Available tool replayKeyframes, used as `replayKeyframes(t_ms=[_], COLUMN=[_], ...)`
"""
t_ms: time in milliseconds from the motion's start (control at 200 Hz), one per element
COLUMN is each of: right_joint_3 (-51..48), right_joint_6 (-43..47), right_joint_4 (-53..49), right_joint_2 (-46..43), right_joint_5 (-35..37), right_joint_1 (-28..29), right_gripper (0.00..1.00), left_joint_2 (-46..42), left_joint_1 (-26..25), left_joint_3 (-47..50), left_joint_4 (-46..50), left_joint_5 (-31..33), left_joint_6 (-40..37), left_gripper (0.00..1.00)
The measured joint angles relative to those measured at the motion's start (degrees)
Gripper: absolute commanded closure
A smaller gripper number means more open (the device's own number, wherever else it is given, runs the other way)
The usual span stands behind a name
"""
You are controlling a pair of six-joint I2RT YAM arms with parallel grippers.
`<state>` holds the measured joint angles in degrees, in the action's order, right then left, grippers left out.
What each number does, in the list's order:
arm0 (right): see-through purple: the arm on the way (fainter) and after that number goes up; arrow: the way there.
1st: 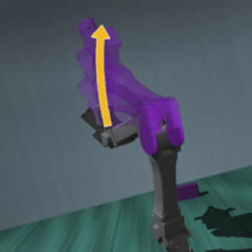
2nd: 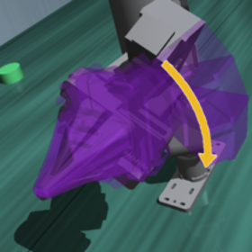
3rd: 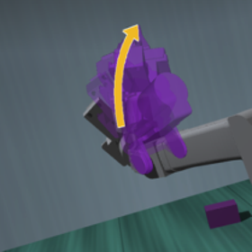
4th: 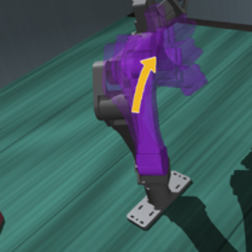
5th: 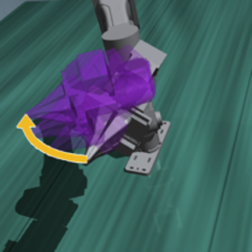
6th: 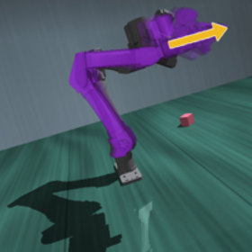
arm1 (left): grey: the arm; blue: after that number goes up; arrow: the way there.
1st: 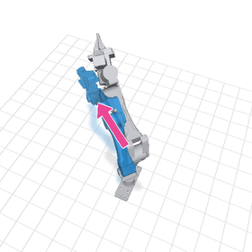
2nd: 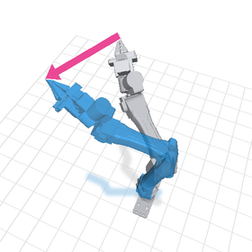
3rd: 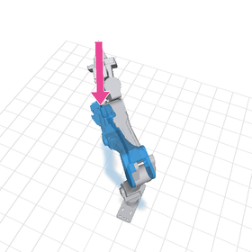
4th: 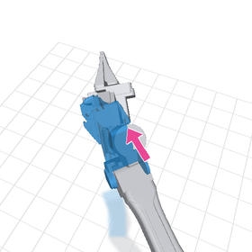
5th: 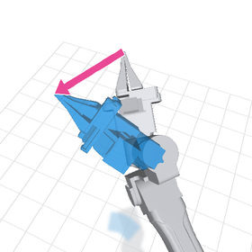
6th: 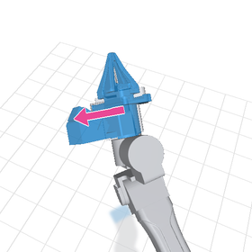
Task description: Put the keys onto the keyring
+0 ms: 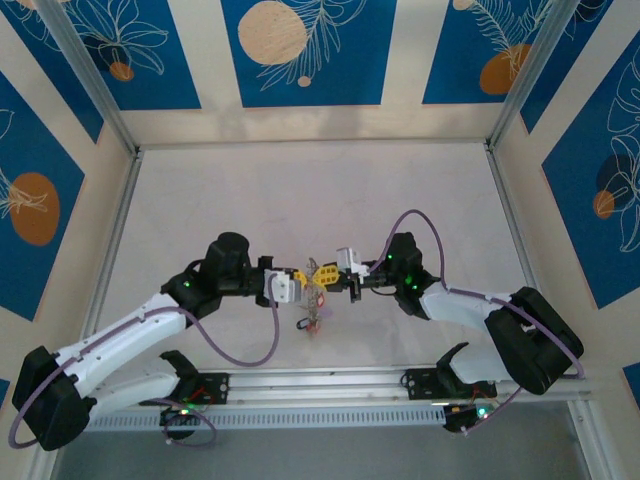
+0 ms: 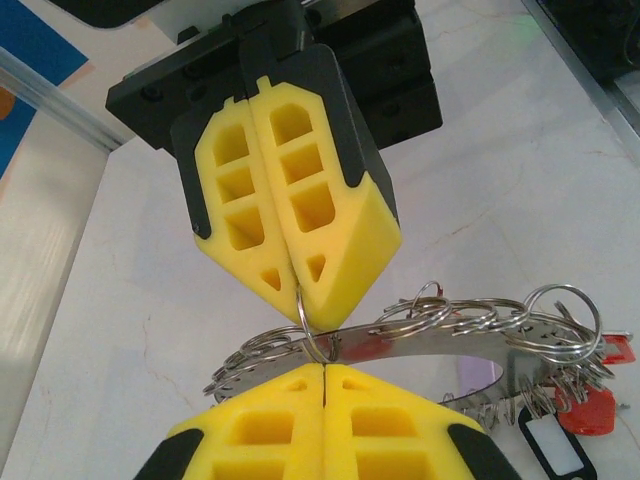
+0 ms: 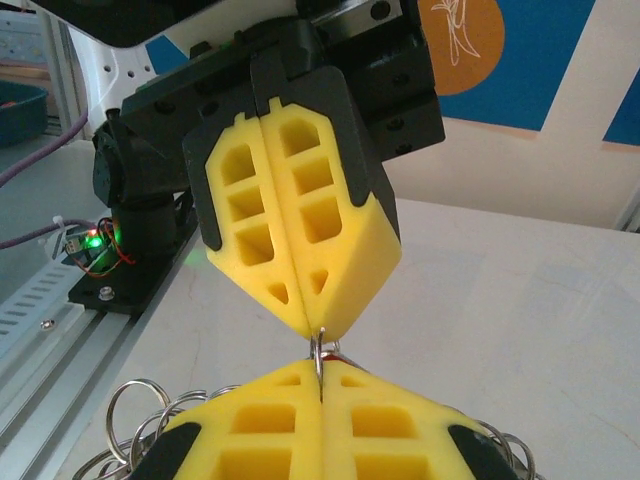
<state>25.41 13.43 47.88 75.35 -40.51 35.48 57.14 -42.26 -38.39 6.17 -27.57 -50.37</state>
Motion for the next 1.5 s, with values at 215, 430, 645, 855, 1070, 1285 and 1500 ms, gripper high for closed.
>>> replayKeyframes(t_ms=[215,430,645,855,1070,1285,1500], right_joint_3=[0.0,0.0,0.0,-0.6,-1.6,-1.8,-1.8], right_joint_6=[-0.2,-0.2,0.1,0.1,0.6,1.5,2.1], right_joint_4=[1.4,2.1,2.3,2.8,3.1,3.1,2.8], right_joint_2=[0.3,0.3,0.3,0.2,-0.2,-0.7,-0.7], right_joint_5=[0.5,0.7,0.9,1.7,2.0,1.9,1.9], right_joint_1=[-0.5,-0.5,-0.4,-0.4,-0.3,-0.3,-0.3], right_gripper=[1.0,1.0,1.0,1.0,1.0,1.0,1.0], left_joint_2=[2.3,3.2,3.1,2.9,2.9,3.0,3.0], left_joint_1=[-0.3,-0.4,-0.4,-0.4,-0.4,-0.4,0.2], left_joint_3=[0.0,0.0,0.1,0.2,0.4,0.4,0.4], left_joint_4=[-1.1,-3.4,-6.9,-7.3,-7.5,-7.2,-4.3], left_joint_5=[0.4,0.9,0.8,0.8,1.3,1.3,0.3], left_joint_6=[3.9,10.2,14.9,17.6,19.5,20.0,18.7], left_gripper=[0.66,0.59,0.7,0.74,0.69,0.68,0.68])
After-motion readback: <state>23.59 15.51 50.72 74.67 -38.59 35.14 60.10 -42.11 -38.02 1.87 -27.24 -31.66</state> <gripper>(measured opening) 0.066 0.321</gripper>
